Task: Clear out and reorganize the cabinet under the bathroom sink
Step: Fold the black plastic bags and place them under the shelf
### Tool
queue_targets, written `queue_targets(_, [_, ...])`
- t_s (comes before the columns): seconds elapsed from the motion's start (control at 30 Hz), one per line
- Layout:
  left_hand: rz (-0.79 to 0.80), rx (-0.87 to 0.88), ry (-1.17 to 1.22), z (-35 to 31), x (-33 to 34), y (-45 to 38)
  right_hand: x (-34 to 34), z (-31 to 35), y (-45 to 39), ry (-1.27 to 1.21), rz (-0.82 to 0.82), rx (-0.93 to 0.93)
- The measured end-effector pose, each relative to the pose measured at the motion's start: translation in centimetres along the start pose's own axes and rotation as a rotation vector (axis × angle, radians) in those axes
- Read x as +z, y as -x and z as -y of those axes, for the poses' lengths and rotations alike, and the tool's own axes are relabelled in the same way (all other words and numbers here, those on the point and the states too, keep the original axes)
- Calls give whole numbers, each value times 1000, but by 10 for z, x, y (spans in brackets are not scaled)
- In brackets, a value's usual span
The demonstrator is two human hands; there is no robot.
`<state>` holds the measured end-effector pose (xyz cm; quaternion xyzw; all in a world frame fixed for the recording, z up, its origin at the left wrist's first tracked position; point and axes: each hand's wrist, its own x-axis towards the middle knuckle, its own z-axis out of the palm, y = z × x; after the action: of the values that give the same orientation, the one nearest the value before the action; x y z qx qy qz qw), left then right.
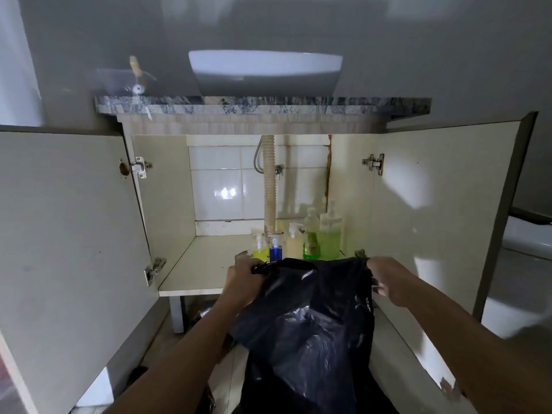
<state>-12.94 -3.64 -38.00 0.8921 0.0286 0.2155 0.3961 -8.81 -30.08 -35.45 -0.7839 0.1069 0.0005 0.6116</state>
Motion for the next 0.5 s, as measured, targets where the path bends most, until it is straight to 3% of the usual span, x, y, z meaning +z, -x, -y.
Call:
queue_targets(0.13, [18, 102, -68, -9, 0, -4, 9, 25, 17, 102, -180, -348])
queue_targets(0.27, [76, 159, -126, -24, 3, -3, 50, 30, 57, 464, 52, -715])
queue_targets(0.37, [93, 211, -161, -32, -1, 2, 71, -1, 59, 818, 138, -725])
queue_targets(0.5, [134, 254, -177, -23, -4, 6, 52, -11, 37, 837, -82, -605])
